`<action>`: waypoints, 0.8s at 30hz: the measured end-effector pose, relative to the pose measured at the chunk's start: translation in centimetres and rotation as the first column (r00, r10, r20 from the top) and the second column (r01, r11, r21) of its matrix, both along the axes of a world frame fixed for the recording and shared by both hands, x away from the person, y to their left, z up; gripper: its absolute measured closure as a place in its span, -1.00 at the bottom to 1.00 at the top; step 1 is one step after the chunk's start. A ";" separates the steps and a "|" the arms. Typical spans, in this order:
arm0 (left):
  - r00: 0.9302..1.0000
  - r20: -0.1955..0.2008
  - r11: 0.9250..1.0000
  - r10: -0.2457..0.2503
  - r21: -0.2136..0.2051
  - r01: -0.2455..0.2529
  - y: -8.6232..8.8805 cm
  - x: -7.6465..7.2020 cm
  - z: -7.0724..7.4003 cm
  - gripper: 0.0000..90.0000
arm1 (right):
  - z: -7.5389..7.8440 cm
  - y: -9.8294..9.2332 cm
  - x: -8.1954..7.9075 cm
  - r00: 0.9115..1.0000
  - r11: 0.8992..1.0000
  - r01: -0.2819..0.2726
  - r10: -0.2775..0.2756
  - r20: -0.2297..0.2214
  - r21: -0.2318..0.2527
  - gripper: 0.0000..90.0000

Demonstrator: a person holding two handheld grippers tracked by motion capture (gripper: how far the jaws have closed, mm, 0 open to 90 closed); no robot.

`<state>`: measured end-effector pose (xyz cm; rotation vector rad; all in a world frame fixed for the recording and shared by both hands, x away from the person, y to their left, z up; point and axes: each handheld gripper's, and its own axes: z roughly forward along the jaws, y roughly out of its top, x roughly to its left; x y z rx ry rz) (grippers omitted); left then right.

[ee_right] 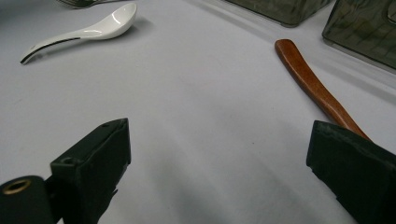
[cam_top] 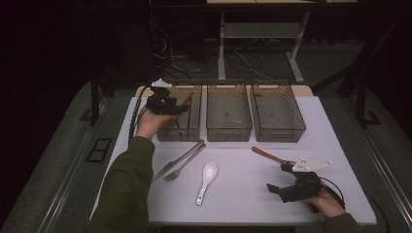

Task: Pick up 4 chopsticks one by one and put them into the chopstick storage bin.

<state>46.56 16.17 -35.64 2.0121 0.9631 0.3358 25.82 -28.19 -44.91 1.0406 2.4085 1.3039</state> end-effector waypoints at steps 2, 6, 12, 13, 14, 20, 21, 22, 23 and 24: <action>1.000 0.004 1.000 -0.010 0.003 0.010 -0.2 -0.7 -0.1 -0.33 | 0.0 0.0 0.0 1.000 1.000 0.000 0.000 0.001 0.001 -0.86; 1.000 -0.002 1.000 -0.024 -0.006 0.024 -0.6 -2.1 -0.1 -0.42 | 0.0 0.0 0.0 1.000 1.000 0.001 -0.001 0.002 0.000 -0.86; 0.997 0.022 0.997 -0.072 0.002 0.072 -0.9 -4.4 0.0 -0.48 | 0.0 0.0 0.0 1.000 1.000 0.001 -0.001 0.002 -0.001 -0.86; 0.997 0.026 0.997 -0.079 0.001 0.079 -0.9 -4.7 0.0 -0.49 | 0.0 0.0 0.0 1.000 1.000 0.000 0.000 0.002 -0.002 -0.86; 0.996 0.031 0.996 -0.086 0.002 0.086 -0.9 -5.1 0.0 -0.50 | 0.0 0.0 0.0 1.000 1.000 0.000 0.000 0.001 -0.002 -0.86; 0.992 0.051 0.993 -0.117 -0.013 0.118 -1.2 -7.3 -0.5 -0.51 | 0.0 0.0 0.0 1.000 1.000 0.002 -0.002 0.001 -0.002 -0.86; 0.991 0.054 0.993 -0.120 -0.013 0.121 -1.2 -7.7 -0.7 -0.52 | 0.0 0.0 0.0 1.000 1.000 0.001 -0.001 0.001 -0.003 -0.86; 0.991 0.055 0.992 -0.124 -0.019 0.126 -1.3 -8.0 -0.8 -0.53 | 0.0 0.0 0.0 1.000 1.000 0.001 -0.001 0.001 -0.003 -0.86; 0.990 0.054 0.991 -0.128 -0.026 0.130 -1.3 -8.4 -1.0 -0.53 | 0.0 0.0 0.0 1.000 1.000 0.000 0.000 0.001 -0.004 -0.86; 0.990 0.056 0.991 -0.133 -0.028 0.134 -1.3 -8.7 -1.2 -0.53 | 0.0 0.0 0.0 1.000 1.000 0.000 0.000 0.000 -0.004 -0.86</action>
